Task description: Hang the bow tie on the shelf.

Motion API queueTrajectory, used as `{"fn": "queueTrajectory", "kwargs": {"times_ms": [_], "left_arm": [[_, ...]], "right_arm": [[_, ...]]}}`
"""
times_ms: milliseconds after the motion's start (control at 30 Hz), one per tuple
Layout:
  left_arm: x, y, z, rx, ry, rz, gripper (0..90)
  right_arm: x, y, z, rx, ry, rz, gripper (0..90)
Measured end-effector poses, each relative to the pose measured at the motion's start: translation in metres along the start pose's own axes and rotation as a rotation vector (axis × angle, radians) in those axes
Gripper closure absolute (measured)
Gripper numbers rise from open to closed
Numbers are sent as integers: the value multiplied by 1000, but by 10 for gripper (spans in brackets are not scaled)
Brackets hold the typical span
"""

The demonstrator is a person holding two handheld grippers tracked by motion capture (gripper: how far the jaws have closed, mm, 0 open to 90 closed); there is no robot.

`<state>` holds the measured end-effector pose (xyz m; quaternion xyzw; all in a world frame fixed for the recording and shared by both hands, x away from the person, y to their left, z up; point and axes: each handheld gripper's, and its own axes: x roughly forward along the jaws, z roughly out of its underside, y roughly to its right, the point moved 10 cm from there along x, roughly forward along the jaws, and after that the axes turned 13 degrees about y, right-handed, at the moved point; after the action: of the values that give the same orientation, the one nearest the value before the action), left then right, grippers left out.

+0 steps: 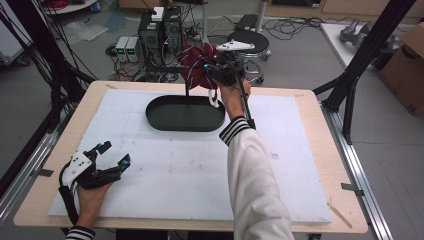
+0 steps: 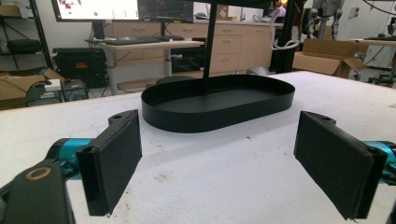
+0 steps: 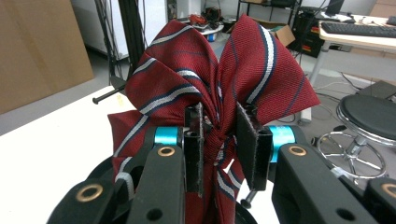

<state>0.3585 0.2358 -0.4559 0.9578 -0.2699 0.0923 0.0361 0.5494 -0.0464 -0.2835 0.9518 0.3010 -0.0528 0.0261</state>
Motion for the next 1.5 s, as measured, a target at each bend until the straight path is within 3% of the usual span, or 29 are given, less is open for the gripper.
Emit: {"fn": "queueTrajectory", "kwargs": {"times_ms": [167,467,767,1033,1200,1500], "left_arm": [[0,0,0,1,2,0,154],[0,0,0,1,1,0,154],[0,0,-1,7,7,-3,154],[-1,0,0,13,2,-2,154],[-1,0,0,15,5,-3,154],[-1,0,0,15,4,-3,154]], "right_arm": [[7,6,1,-4,-4,13,737],[15,29,-1,13,2,50,737],[21,45,11,40,-25,67,736],[21,49,17,54,-47,61,733],[20,50,24,37,-69,65,729],[19,48,26,41,-70,52,713]]}}
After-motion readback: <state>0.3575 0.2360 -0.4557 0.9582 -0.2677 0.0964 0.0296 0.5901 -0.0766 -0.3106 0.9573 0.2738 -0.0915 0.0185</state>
